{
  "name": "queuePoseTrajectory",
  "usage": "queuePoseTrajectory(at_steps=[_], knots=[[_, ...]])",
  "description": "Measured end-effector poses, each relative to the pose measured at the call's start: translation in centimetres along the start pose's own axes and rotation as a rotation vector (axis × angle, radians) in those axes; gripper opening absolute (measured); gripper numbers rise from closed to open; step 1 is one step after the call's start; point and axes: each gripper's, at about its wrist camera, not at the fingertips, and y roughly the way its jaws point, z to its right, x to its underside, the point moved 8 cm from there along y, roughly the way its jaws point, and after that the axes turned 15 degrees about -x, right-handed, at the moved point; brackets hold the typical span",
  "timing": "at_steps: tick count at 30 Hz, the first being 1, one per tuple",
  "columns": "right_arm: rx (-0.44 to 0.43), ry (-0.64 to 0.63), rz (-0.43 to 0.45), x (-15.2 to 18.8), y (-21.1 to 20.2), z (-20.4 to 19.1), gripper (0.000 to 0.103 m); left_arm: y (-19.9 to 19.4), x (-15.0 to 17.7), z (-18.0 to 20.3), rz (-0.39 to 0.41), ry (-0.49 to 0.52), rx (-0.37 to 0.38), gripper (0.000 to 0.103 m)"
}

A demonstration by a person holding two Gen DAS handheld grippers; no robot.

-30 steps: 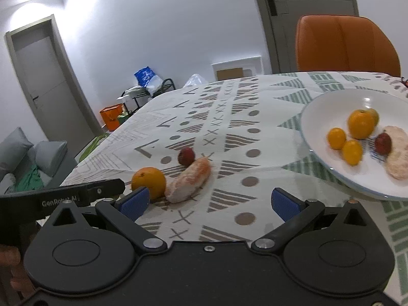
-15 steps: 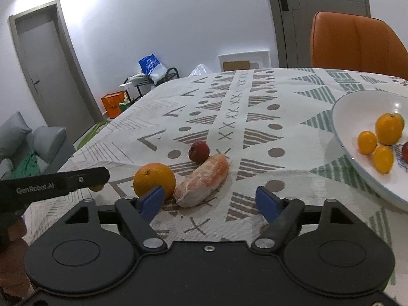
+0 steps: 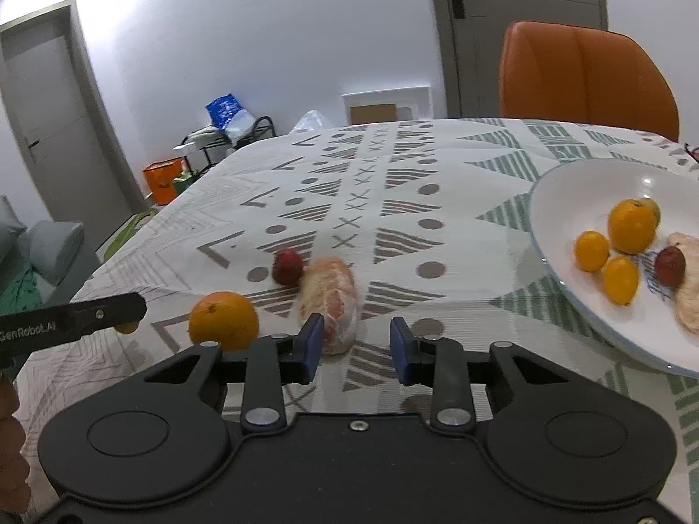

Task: Organize fruits
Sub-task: 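Grasp a peeled pink pomelo piece with the right tool while the left tool holds its fruit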

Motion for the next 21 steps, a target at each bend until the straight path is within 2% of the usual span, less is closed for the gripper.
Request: queuePoseTrajectory(at_steps=[2,7,11,13,19,21], knots=[[-0.010,0.018,0.002,-0.1,0.0,0.1,0.035,0.0,0.0,0.0,0.000,0.000,-0.001,0.022],[-0.031,0.004,-0.008,-0.1,0.9,-0.7,0.036,0.1,-0.1,-0.2,0.005,-0.005,-0.003,0.022],[-0.035,-0.021,-0.015,-0.4,1.9,-1.4,0.048,0.5,-0.1,-0.4,-0.005,-0.002,-0.008,0.022],[-0.037,-0.041,-0.017,-0.5,2.4,-1.7,0.051,0.6,-0.1,-0.5,-0.007,0.001,-0.013,0.022],[-0.021,-0.121,-0.019,-0.5,3.1,-2.2,0.051,0.7,-0.2,-0.6,-0.009,-0.001,-0.024,0.022],[-0.001,-0.150,-0.020,-0.4,3.0,-2.2,0.043,0.7,-0.2,-0.5,-0.010,0.001,-0.026,0.022]])
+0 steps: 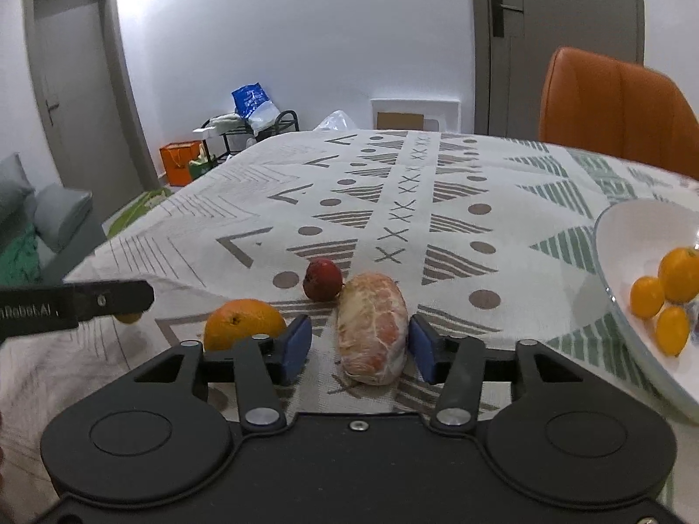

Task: Organize fruits
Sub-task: 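Grasp a peeled pink pomelo piece with the right tool while the left tool holds its fruit, then carry the yellow-green fruit and pomelo piece into the white bowl and open both tools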

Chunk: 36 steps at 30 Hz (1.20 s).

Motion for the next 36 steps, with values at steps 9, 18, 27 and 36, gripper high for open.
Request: queuePoseTrajectory(at_steps=[9,18,27,36], knots=[[-0.001,0.031,0.007,0.6,-2.1,1.3,0.031,-0.7,-0.1,1.6,0.011,0.028,0.017,0.022],[0.009,0.090,0.059,1.1,-5.4,3.5,0.031,-1.6,0.1,4.5,0.022,0.066,0.054,0.022],[0.022,0.113,0.118,0.8,-8.3,4.9,0.031,-2.4,0.1,7.3,0.040,0.100,0.088,0.022],[0.034,0.128,0.169,0.5,-10.5,6.3,0.030,-3.0,0.0,9.8,0.053,0.131,0.111,0.022]])
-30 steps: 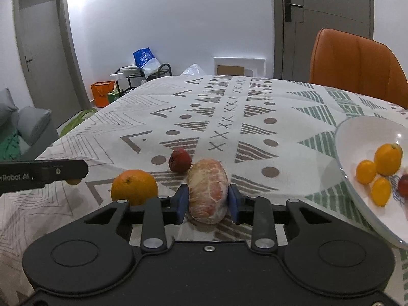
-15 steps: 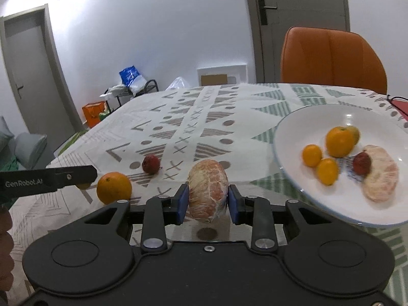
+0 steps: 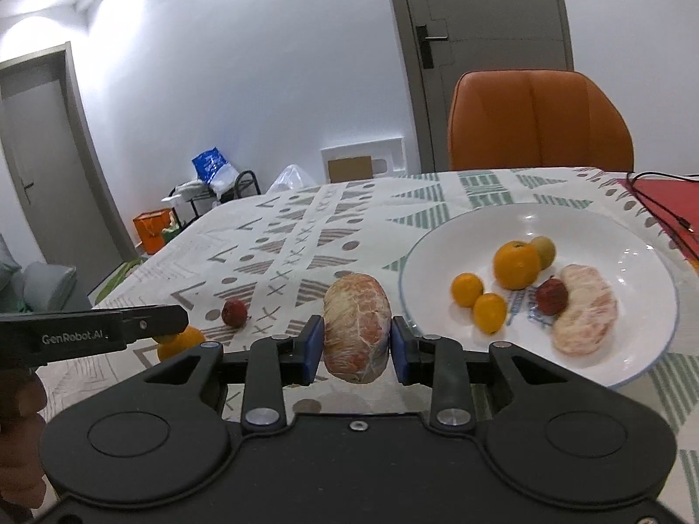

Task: Organize fruits
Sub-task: 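Carry the yellow-green fruit and pomelo piece into the white bowl and open both tools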

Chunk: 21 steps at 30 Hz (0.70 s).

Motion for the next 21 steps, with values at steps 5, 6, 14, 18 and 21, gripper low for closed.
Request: queuePoseTrajectory(at_steps=[5,6,14,18,21], knots=[[0.008,0.005,0.020,-0.2,-1.2,0.7,0.030,-0.1,-0.3,1.3,0.011,0.014,0.014,0.022],[0.010,0.006,0.024,-0.2,-1.4,0.8,0.031,-0.1,-0.4,1.5,0.013,0.017,0.017,0.022],[0.022,0.023,0.055,-0.3,-3.1,2.3,0.030,-0.2,-0.7,3.8,0.027,0.046,0.040,0.022],[0.024,0.037,0.072,-0.3,-3.9,3.1,0.030,-0.1,-0.9,5.0,0.033,0.067,0.041,0.022],[0.023,0.050,0.085,-0.1,-4.7,4.0,0.030,-0.1,-1.1,6.0,0.039,0.087,0.036,0.022]])
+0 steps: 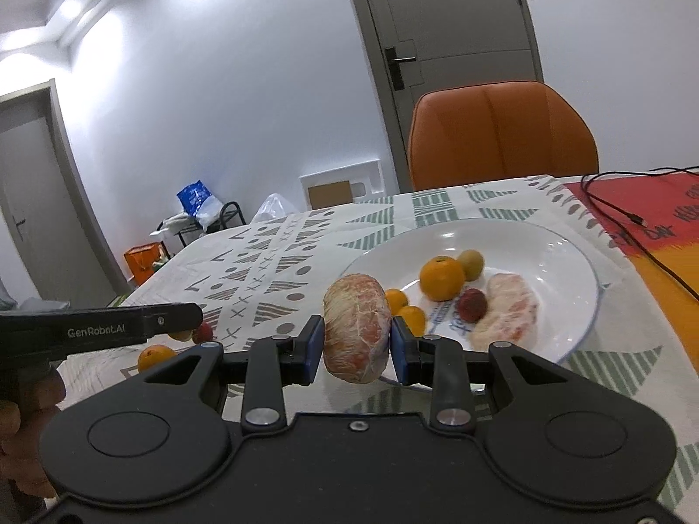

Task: Organize fruits
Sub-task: 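Carry the yellow-green fruit and pomelo piece into the white bowl and open both tools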

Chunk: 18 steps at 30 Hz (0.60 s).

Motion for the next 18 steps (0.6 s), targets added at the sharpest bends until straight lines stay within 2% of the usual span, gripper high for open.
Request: queuePoseTrajectory(at_steps=[10,18], knots=[[0.024,0.053,0.058,-0.4,-2.1,3.5,0.030,-0.1,-0.7,3.8,0.016,0.057,0.010,0.022],[0.094,0.090,0.078,-0.6,-3.0,6.6,0.030,0.7,-0.7,6.4,0.012,0.091,0.042,0.022]])
